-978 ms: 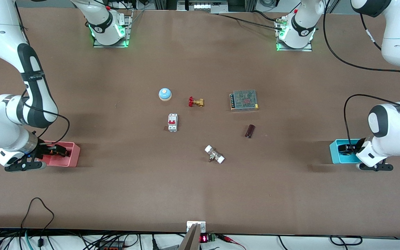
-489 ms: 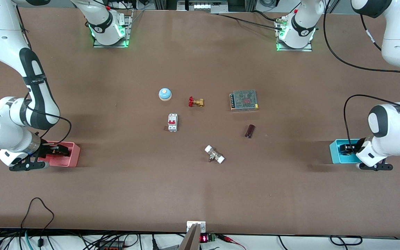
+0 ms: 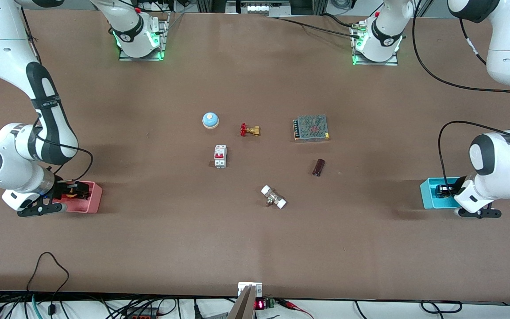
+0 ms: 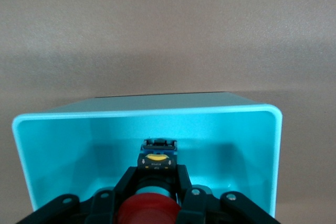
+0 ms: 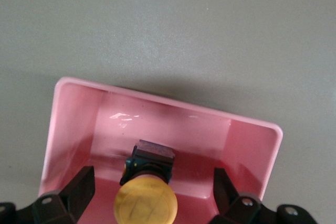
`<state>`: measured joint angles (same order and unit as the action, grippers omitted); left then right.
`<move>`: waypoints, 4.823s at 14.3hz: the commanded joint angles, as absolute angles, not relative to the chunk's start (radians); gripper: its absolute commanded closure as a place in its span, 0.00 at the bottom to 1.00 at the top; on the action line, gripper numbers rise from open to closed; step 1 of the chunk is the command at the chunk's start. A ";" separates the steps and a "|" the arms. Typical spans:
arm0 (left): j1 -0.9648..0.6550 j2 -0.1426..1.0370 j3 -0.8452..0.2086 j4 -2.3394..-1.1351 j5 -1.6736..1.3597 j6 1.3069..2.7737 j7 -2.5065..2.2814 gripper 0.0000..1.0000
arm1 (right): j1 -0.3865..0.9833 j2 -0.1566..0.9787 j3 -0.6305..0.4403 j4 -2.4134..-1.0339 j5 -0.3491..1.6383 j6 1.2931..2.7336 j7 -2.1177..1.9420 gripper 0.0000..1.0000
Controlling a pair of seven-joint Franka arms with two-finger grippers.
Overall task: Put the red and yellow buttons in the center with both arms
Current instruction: 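Lift the red button with the left gripper while the right gripper lifts the yellow button, then set the red button beside the capacitor while the right gripper carries the yellow button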
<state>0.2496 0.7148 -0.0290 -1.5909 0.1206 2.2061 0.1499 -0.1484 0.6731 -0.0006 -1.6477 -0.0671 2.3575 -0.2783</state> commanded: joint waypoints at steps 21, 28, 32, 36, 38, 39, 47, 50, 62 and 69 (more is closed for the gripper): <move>-0.061 0.483 -0.198 -1.738 0.130 1.972 -0.426 0.71 | -0.167 0.635 0.025 -1.641 -0.066 2.280 -0.351 0.58; -0.113 0.503 -0.199 -1.896 0.130 2.233 -0.543 0.71 | -0.170 0.627 0.025 -1.641 -0.064 2.276 -0.365 0.77; -0.163 0.502 -0.199 -1.947 0.130 2.301 -0.656 0.71 | -0.160 0.502 0.025 -1.640 -0.064 2.165 -0.436 0.86; -0.163 0.502 -0.201 -1.960 0.130 2.303 -0.658 0.68 | -0.134 0.329 0.104 -1.643 -0.060 1.941 -0.320 0.88; -0.163 0.506 -0.201 -1.960 0.130 2.303 -0.658 0.65 | -0.089 0.301 0.153 -1.651 -0.061 1.866 -0.125 0.88; -0.163 0.511 -0.199 -1.960 0.130 2.303 -0.657 0.64 | -0.065 0.301 0.178 -1.657 -0.061 1.858 -0.057 0.88; -0.156 0.493 -0.201 -1.959 0.132 2.287 -0.627 0.00 | 0.073 0.365 0.196 -1.878 -0.063 2.180 0.146 0.88; -0.147 0.459 -0.199 -1.951 0.130 2.238 -0.566 0.00 | 0.101 0.431 0.196 -1.878 -0.064 2.227 0.147 0.88; -0.002 0.318 -0.190 -1.674 0.129 1.799 -0.054 0.00 | 0.104 0.512 0.196 -1.887 -0.071 2.304 0.147 0.75; 0.061 0.307 -0.198 -1.307 0.069 1.497 -0.055 0.00 | 0.106 0.532 0.196 -1.884 -0.071 2.306 0.147 0.72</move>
<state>0.0202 0.2935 -0.1881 -1.4057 0.1109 1.5416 -0.0734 0.1008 0.5275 0.1965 -1.8789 -0.0626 2.2918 0.1290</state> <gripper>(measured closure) 0.000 0.643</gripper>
